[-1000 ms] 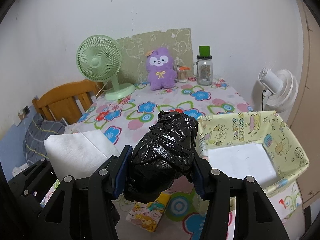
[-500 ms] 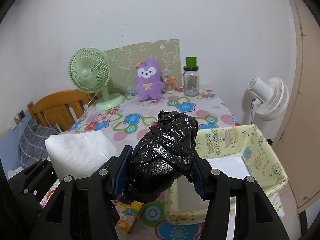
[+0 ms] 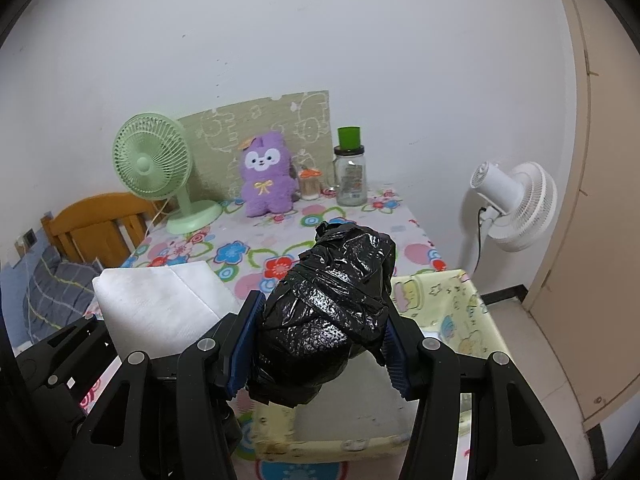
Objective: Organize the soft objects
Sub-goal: 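Lift the black umbrella with both grippers and carry it over the yellow box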
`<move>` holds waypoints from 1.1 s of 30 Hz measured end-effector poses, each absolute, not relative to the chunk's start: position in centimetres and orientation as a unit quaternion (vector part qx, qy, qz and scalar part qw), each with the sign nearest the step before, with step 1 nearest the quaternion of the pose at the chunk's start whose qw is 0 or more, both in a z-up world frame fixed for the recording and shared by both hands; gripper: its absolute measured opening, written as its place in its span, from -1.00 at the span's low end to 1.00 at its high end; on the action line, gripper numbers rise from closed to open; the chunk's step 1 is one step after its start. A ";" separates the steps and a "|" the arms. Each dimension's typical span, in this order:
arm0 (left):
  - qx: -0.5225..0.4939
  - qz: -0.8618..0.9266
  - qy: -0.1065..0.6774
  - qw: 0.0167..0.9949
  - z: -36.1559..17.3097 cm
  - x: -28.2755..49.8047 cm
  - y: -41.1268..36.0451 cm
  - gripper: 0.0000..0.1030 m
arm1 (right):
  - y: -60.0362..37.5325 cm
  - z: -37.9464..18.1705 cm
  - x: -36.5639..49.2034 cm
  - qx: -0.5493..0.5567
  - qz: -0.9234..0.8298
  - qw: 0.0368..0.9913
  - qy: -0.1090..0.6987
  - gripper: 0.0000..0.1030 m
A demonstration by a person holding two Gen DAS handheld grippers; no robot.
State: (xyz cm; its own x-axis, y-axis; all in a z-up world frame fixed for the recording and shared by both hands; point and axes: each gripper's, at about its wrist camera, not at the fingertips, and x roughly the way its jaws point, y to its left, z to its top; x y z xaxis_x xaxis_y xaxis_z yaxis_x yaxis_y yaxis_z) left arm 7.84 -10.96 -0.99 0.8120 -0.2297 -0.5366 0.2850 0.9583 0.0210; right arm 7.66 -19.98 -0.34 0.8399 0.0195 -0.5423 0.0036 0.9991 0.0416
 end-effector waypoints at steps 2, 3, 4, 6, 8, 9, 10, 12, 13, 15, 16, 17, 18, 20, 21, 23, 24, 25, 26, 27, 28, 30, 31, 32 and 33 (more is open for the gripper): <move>0.052 -0.138 0.275 0.950 -1.0 8.0 -11.6 -0.20 | -20.5 -0.4 7.7 0.022 0.002 0.959 0.282 0.12; 0.052 -0.140 0.275 0.950 -1.0 8.1 -11.9 -0.20 | -20.8 -0.4 7.8 0.023 0.000 0.959 0.282 0.12; 0.053 -0.141 0.275 0.949 -1.0 8.1 -12.1 -0.20 | -21.1 -0.4 7.8 0.024 -0.001 0.959 0.282 0.12; 0.054 -0.143 0.275 0.949 -1.0 8.3 -12.6 -0.20 | -21.5 -0.4 7.9 0.025 -0.003 0.959 0.282 0.12; 0.055 -0.146 0.276 0.948 -1.0 8.4 -13.1 -0.20 | -22.1 -0.4 8.1 0.028 -0.004 0.959 0.282 0.12; 0.057 -0.147 0.276 0.948 -1.0 8.5 -13.4 -0.20 | -22.4 -0.4 8.2 0.029 -0.005 0.959 0.283 0.12; 0.057 -0.149 0.276 0.948 -1.0 8.6 -13.7 -0.19 | -22.6 -0.5 8.3 0.030 -0.006 0.959 0.283 0.12; 0.059 -0.153 0.278 0.946 -1.1 8.8 -14.4 -0.19 | -23.2 -0.6 8.4 0.031 -0.008 0.959 0.283 0.12; 0.061 -0.155 0.279 0.946 -1.2 8.9 -14.7 -0.19 | -23.5 -0.6 8.4 0.032 -0.009 0.958 0.284 0.12; 0.064 -0.158 0.281 0.944 -1.4 9.1 -15.4 -0.19 | -24.1 -0.8 8.6 0.035 -0.009 0.958 0.286 0.12; 0.066 -0.160 0.282 0.944 -1.5 9.3 -15.7 -0.18 | -24.4 -0.9 8.7 0.036 -0.011 0.957 0.287 0.12; 0.066 -0.161 0.284 0.943 -1.6 9.4 -15.9 -0.18 | -24.7 -1.0 8.8 0.038 -0.012 0.957 0.288 0.12; 0.067 -0.163 0.286 0.942 -1.7 9.5 -16.2 -0.18 | -25.1 -1.2 9.0 0.040 -0.013 0.956 0.290 0.12; 0.069 -0.166 0.290 0.940 -2.0 9.8 -16.8 -0.18 | -25.7 -1.4 9.1 0.044 -0.015 0.955 0.292 0.12; 0.072 -0.168 0.292 0.939 -2.1 9.9 -17.1 -0.18 | -26.0 -1.5 9.3 0.045 -0.016 0.955 0.294 0.12; 0.075 -0.171 0.297 0.937 -2.4 10.2 -17.6 -0.18 | -26.5 -1.8 9.4 0.050 -0.017 0.954 0.296 0.12; 0.077 -0.173 0.300 0.935 -2.6 10.4 -17.9 -0.17 | -26.7 -1.9 9.6 0.052 -0.017 0.953 0.298 0.12; 0.078 -0.175 0.304 0.933 -2.8 10.6 -18.2 -0.18 | -27.0 -2.1 9.7 0.054 -0.019 0.952 0.299 0.12; 0.080 -0.176 0.307 0.932 -2.9 10.7 -18.3 -0.18 | -27.2 -2.2 9.7 0.055 -0.020 0.952 0.300 0.12; 0.082 -0.176 0.310 0.931 -3.1 10.9 -18.6 -0.18 | -27.4 -2.4 9.9 0.056 -0.021 0.952 0.302 0.12; 0.083 -0.177 0.312 0.930 -3.3 11.0 -18.8 -0.17 | -27.6 -2.5 10.0 0.057 -0.022 0.951 0.303 0.12; 0.087 -0.178 0.316 0.928 -3.6 11.4 -19.4 -0.17 | -28.0 -2.7 10.2 0.060 -0.024 0.950 0.305 0.12; 0.089 -0.175 0.321 0.927 -3.8 11.8 -19.6 -0.15 | -28.3 -2.9 10.3 0.062 -0.025 0.950 0.306 0.12; 0.091 -0.172 0.323 0.926 -4.0 11.9 -19.8 -0.14 | -28.5 -3.1 10.5 0.064 -0.027 0.949 0.308 0.12; 0.094 -0.169 0.326 0.925 -4.2 12.1 -20.0 -0.13 | -28.7 -3.2 10.6 0.066 -0.027 0.948 0.309 0.12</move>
State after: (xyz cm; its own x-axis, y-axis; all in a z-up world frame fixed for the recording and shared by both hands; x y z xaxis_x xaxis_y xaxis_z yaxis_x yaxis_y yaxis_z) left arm 12.13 -20.00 -4.20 0.7298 -0.2525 -0.6353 0.3746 0.9251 0.0627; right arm 10.57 -28.74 -3.23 0.8076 -0.0109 -0.5896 0.0923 0.9898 0.1082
